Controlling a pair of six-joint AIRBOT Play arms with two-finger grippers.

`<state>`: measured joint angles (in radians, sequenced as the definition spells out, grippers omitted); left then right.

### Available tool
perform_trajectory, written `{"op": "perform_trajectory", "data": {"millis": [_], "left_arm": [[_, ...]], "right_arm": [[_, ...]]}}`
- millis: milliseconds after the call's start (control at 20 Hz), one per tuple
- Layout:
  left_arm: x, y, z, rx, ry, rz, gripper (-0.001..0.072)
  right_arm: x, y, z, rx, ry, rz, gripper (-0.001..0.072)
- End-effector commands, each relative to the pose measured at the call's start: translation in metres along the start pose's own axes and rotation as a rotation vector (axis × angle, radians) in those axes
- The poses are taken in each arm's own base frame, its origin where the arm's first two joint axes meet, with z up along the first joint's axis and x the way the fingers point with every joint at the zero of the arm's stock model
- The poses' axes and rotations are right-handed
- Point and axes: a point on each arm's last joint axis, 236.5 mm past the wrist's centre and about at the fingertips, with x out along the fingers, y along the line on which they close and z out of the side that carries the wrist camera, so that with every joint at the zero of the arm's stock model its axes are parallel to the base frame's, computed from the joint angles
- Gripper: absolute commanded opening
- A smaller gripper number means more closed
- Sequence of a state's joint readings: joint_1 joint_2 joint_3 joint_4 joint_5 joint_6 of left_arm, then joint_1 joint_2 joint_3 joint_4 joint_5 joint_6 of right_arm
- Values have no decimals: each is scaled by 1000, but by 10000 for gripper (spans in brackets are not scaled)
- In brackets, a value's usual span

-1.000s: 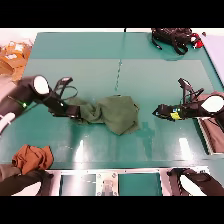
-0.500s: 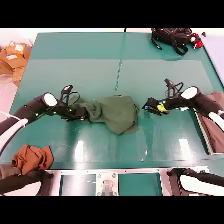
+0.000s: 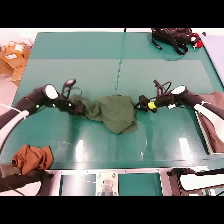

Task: Fold the shirts.

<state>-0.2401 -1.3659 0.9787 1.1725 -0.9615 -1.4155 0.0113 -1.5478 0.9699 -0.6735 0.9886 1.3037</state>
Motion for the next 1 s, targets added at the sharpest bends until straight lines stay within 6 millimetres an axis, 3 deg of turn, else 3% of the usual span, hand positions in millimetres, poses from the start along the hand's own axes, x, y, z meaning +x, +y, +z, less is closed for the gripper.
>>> {"op": "perform_trajectory", "data": {"millis": [0,150,250,450,550,650,750,800,950], "left_arm": [[-71,18,31,126,-45,180,27],[-157,3,66,198,-205,250,27],[-213,-18,82,226,-325,245,27],[-337,-62,102,286,-624,236,27],[-402,-83,98,314,-772,237,27],[-456,-99,89,337,-891,239,27],[-491,-108,82,349,-977,247,27],[-496,-107,80,348,-991,256,27],[-475,-88,82,329,-911,312,27]], "right_arm": [[-42,29,16,-61,-19,76,13],[-127,69,43,-167,-210,113,13],[-190,100,45,-257,-358,122,13],[-311,170,15,-465,-661,112,13],[-367,202,-12,-566,-818,88,13],[-413,227,-41,-651,-959,40,13],[-445,241,-65,-707,-1073,-23,14],[-455,241,-72,-722,-1116,-70,14],[-452,228,-76,-716,-1103,-137,14]]}}
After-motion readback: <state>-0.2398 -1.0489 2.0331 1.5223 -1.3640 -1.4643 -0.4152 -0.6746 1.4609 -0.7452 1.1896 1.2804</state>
